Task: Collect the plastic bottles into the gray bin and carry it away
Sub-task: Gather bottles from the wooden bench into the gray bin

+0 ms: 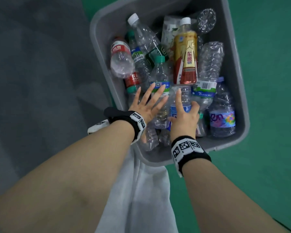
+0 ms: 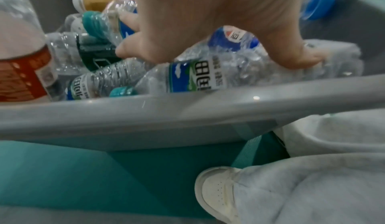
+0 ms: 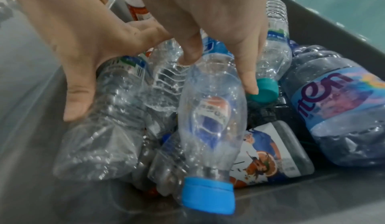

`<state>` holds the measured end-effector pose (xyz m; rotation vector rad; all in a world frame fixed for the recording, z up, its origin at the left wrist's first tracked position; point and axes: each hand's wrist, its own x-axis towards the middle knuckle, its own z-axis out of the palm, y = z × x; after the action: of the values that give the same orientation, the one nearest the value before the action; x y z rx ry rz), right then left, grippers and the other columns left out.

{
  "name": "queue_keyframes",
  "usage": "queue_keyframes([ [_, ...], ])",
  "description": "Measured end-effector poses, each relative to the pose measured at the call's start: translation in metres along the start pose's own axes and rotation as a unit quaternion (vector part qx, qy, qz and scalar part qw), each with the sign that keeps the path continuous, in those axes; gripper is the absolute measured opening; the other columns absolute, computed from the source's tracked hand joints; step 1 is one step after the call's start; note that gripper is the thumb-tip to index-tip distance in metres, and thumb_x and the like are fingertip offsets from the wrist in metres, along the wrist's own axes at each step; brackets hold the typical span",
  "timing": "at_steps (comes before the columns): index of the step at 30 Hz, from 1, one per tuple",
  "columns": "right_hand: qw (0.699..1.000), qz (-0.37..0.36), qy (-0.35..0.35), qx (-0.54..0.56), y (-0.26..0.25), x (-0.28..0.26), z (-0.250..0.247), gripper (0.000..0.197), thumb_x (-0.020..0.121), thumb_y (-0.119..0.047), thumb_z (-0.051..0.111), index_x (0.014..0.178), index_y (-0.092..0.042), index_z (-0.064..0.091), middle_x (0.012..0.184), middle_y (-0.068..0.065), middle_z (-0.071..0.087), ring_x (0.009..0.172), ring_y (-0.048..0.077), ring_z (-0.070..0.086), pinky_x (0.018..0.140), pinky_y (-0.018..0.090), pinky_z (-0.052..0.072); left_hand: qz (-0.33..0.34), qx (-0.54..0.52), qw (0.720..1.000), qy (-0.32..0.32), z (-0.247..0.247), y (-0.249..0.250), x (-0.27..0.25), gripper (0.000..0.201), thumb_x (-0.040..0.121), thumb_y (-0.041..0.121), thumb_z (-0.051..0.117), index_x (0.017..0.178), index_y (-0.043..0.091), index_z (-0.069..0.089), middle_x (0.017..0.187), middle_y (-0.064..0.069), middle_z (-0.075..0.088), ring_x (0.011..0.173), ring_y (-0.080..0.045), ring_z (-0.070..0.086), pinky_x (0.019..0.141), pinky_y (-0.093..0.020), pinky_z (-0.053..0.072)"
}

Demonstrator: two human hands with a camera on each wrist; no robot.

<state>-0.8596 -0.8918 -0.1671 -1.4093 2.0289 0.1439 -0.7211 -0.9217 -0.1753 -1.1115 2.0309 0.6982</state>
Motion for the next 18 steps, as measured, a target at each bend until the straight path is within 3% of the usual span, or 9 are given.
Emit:
queue_keyframes([
  [2,1.000,0.013,-0.006,0.007,-0.006,-0.001,0.000,0.096,0.086,0.005,0.061,0.150,-0.047,0.010,0.152,0.016,0.015,0.136,0.033,0.029,0.108,0.045,0.038,-0.007,-0.009,1.000,-0.007,-0.004,0.001,-0.010,0.168,0.033,0.064,0.085,0.142,0.018,-0.035,0.144,-0.009,-0.046,0.129,-0.033,-0.044,0.111,-0.064,-0.010],
  [4,0.999,0.029,-0.017,0.023,-0.009,-0.004,-0.004,0.097,0.087,0.008,0.059,0.149,-0.048,0.009,0.154,0.015,0.013,0.140,0.032,0.023,0.110,0.045,0.036,-0.016,-0.032,0.999,0.015,-0.008,0.008,-0.019,0.147,0.057,0.036,0.085,0.145,0.017,-0.031,0.147,-0.009,-0.043,0.133,-0.032,-0.041,0.112,-0.061,-0.013],
  [6,0.999,0.033,-0.021,0.033,-0.012,-0.006,-0.012,0.091,0.090,0.003,0.057,0.150,-0.046,0.010,0.155,0.014,0.011,0.143,0.031,0.019,0.112,0.042,0.033,-0.019,-0.064,0.997,0.043,-0.011,0.013,-0.023,0.119,0.076,0.005,0.068,0.146,0.019,-0.028,0.146,-0.008,-0.044,0.137,-0.030,-0.038,0.111,-0.056,-0.016],
  [7,0.999,0.029,-0.015,0.034,-0.012,-0.008,-0.016,0.086,0.091,-0.002,0.057,0.150,-0.044,0.012,0.155,0.013,0.011,0.143,0.031,0.018,0.112,0.041,0.032,-0.018,-0.077,0.995,0.054,-0.009,0.014,-0.025,0.115,0.079,0.002,0.063,0.146,0.021,-0.027,0.145,-0.008,-0.047,0.136,-0.029,-0.039,0.111,-0.055,-0.017],
  [10,0.998,0.008,0.024,0.051,-0.012,-0.012,-0.031,0.075,0.093,-0.016,0.059,0.150,-0.041,0.016,0.155,0.012,0.014,0.142,0.030,0.019,0.112,0.041,0.031,-0.018,-0.109,0.989,0.095,-0.009,0.014,-0.028,0.111,0.080,0.016,0.066,0.146,0.030,-0.023,0.140,-0.009,-0.051,0.132,-0.026,-0.045,0.110,-0.055,-0.020],
  [13,0.998,0.020,0.022,0.057,-0.016,-0.005,-0.050,0.076,0.093,-0.026,0.059,0.151,-0.042,0.012,0.156,0.010,0.012,0.144,0.029,0.014,0.113,0.044,0.029,-0.055,-0.146,0.975,0.156,-0.020,0.007,-0.033,0.106,0.082,0.024,0.065,0.148,0.034,-0.016,0.146,-0.014,-0.043,0.133,-0.027,-0.043,0.113,-0.057,-0.014],
  [16,0.999,0.042,-0.001,0.012,-0.022,0.013,-0.064,0.083,0.090,-0.045,0.058,0.150,-0.045,0.001,0.158,0.013,-0.001,0.146,0.035,0.001,0.113,0.052,0.024,-0.133,-0.200,0.962,0.130,-0.036,-0.008,-0.033,0.105,0.081,0.051,0.061,0.148,0.033,-0.018,0.144,-0.018,-0.044,0.129,-0.033,-0.046,0.111,-0.058,-0.015],
  [18,0.997,0.056,-0.030,-0.037,-0.025,0.026,-0.067,0.089,0.085,-0.063,0.050,0.147,-0.047,-0.012,0.157,0.016,-0.016,0.145,0.041,-0.012,0.114,0.056,0.012,-0.175,-0.226,0.955,0.082,-0.039,-0.019,-0.028,0.114,0.074,0.070,0.057,0.147,0.032,-0.021,0.140,-0.022,-0.047,0.128,-0.038,-0.045,0.110,-0.059,-0.015],
])
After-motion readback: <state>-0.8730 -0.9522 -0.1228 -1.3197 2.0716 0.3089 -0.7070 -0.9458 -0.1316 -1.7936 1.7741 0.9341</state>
